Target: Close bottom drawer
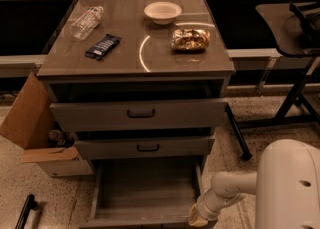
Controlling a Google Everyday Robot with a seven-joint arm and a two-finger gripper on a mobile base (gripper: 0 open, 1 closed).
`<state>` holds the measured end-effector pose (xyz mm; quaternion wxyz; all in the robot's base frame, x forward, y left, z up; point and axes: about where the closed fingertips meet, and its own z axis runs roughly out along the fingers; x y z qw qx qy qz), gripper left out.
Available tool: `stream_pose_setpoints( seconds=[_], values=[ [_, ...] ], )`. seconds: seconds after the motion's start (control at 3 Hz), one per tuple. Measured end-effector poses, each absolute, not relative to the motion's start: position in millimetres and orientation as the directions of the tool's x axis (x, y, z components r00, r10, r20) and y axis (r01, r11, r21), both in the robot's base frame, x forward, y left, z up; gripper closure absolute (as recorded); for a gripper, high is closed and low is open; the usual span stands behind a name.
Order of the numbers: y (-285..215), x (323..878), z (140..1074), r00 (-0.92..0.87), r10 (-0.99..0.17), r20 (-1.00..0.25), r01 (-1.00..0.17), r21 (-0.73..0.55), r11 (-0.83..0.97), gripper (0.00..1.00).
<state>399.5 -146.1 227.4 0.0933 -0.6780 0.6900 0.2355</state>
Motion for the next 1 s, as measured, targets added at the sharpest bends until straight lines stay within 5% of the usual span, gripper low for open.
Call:
stream_pose_setpoints(
  seconds=[1.0],
  values=[
    [-128, 359, 204, -0.080, -0.906, -0.416, -0.968, 0.249, -0.028, 1.00]
  ],
)
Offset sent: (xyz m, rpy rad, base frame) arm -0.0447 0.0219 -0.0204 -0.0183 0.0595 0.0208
